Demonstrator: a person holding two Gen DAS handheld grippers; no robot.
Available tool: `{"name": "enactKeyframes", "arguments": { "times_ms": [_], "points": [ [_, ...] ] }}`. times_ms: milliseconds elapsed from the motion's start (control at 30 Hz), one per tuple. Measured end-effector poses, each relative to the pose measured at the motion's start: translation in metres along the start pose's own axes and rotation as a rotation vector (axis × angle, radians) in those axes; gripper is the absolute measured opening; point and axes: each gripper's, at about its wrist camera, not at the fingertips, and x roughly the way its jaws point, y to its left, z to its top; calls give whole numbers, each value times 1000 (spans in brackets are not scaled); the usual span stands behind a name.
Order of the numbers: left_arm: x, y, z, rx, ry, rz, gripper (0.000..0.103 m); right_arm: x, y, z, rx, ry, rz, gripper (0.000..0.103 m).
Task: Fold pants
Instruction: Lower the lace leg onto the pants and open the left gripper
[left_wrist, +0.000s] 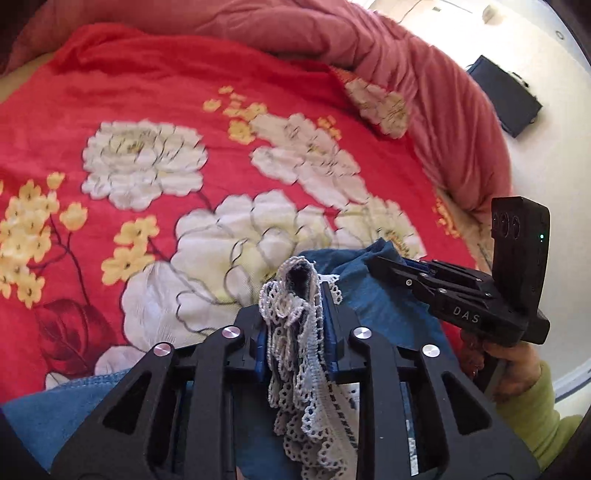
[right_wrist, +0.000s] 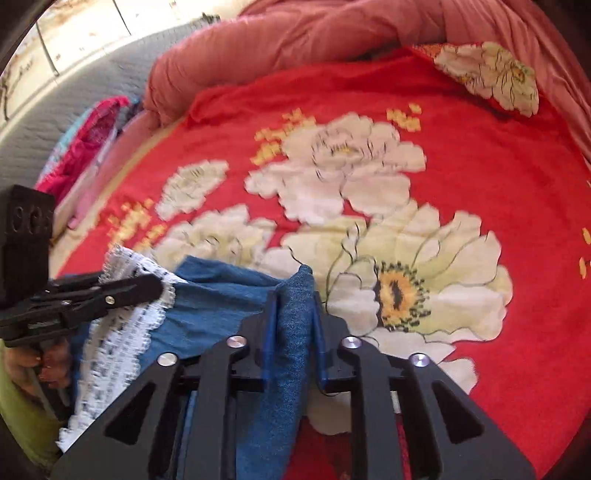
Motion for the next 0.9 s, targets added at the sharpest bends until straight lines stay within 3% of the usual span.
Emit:
{"name": "enactKeyframes", "arguments": {
  "times_ms": [33, 167, 267, 400, 467, 533, 600, 633, 667, 700, 900],
  "points": [
    [-1, 3, 0, -8, -2, -1, 23, -1, -1, -1, 6, -6, -1, 21],
    [-18, 3, -1, 16, -37, 32, 29, -19, -4, -3, 9, -71, -45, 51],
    [-35, 2, -5, 27, -72, 87, 32, -36, -10, -14, 33, -106, -46, 53],
    [-58, -12, -9, 62, -127, 137, 44, -58, -7, -24, 29, -144, -48, 56],
    [-64, -21, -13, 86, -146, 160, 45, -71, -1, -26, 23, -179, -47, 67],
    [-69, -32, -18, 107, -155, 166, 52, -84, 8, -29, 6, -221, -38, 70],
    [-72, -39, -25, 117, -158, 163, 53, -94, 16, -35, -5, -242, -35, 70],
    [-72, -43, -28, 121, -158, 167, 53, -97, 18, -38, -3, -247, -37, 72],
    [-73, -46, -32, 124, -157, 172, 53, -100, 20, -42, -2, -250, -43, 82],
    [-73, -48, -34, 125, -156, 175, 55, -103, 22, -46, 1, -254, -57, 84],
    [-80, -57, -54, 120, -155, 184, 59, -116, 35, -72, -6, -262, -73, 84]
  ]
}}
